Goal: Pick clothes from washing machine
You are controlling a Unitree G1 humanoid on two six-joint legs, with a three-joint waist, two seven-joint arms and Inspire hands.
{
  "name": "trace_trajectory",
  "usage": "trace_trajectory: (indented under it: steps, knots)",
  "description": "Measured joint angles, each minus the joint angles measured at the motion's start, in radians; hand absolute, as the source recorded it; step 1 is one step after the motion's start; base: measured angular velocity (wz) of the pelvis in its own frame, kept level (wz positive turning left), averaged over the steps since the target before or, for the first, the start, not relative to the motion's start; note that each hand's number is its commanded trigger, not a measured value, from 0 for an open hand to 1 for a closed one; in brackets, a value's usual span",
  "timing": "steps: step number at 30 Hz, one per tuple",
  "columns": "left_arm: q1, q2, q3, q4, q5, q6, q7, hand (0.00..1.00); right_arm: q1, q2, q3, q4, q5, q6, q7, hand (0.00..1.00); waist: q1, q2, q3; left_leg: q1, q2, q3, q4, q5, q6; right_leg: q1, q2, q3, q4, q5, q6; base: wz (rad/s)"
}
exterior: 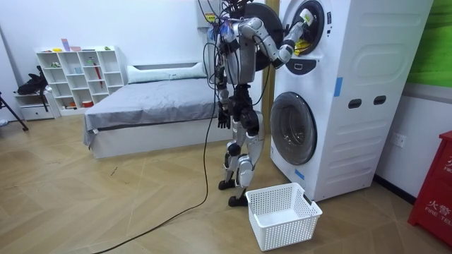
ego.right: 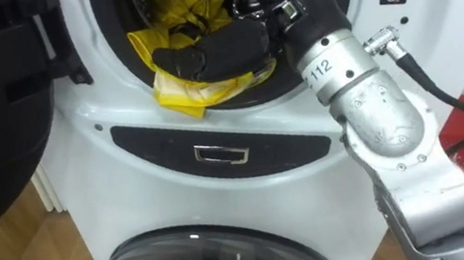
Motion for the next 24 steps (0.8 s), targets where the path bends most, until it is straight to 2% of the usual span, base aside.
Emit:
trace_trajectory:
  steps: [2,3,6,11,16,18,24]
  knots:
    - [0.0,0.006,0.009,-0.01,0.0,-0.001,0.0,0.0,-0.033,-0.017,0.016,0.07,-0.025,0.01,0.001,0.0,0.001,-0.015,0.0006,-0.007,0.0,-0.006,0.004,0.0,0.0,-0.01,0.001,-0.003,0.001,-0.004,0.001,0.09]
    - [-0.001,0.012,0.009,-0.011,0.0,0.0,0.0,0.0,-0.049,-0.026,0.03,0.106,-0.045,0.028,0.003,0.0,0.004,-0.029,-0.0051,-0.014,0.0,-0.012,0.008,0.0,0.0,-0.013,0.001,-0.007,0.0,-0.002,-0.002,0.12]
    - [-0.005,0.012,0.009,-0.011,-0.001,0.001,-0.003,0.0,-0.059,-0.028,0.046,0.151,-0.056,0.044,0.016,0.0,0.024,-0.047,-0.0043,-0.016,-0.003,-0.022,0.009,-0.001,-0.001,-0.011,0.0,-0.016,-0.003,0.0,-0.002,0.11]
    - [-0.009,0.015,0.01,-0.01,-0.001,0.005,-0.011,0.0,-0.072,-0.031,0.086,0.193,-0.085,0.045,0.058,0.0,0.055,-0.037,0.0026,-0.022,-0.009,-0.036,0.003,0.0,-0.001,-0.012,-0.006,-0.025,-0.002,-0.001,0.002,0.05]
    - [-0.008,0.015,0.042,-0.01,0.0,0.011,-0.026,0.0,-0.082,-0.033,0.089,0.216,-0.168,0.044,0.095,0.0,0.059,-0.032,0.0069,-0.03,-0.013,-0.048,0.004,-0.001,0.0,-0.013,-0.011,-0.038,-0.003,-0.004,0.008,0.08]
    - [-0.007,0.016,0.056,-0.011,0.001,0.015,-0.041,0.0,-0.123,-0.045,0.089,0.289,-0.176,0.047,0.114,0.0,0.057,-0.029,0.0088,-0.03,-0.013,-0.048,0.004,-0.001,0.0,-0.013,-0.011,-0.043,-0.003,-0.004,0.008,0.04]
    - [-0.014,0.019,0.058,-0.036,0.006,0.022,-0.063,0.0,-0.143,-0.068,0.098,0.33,-0.212,0.059,0.173,0.0,0.055,-0.032,0.0065,-0.03,-0.014,-0.053,0.004,0.0,0.0,-0.008,-0.011,-0.047,-0.003,-0.005,0.008,0.02]
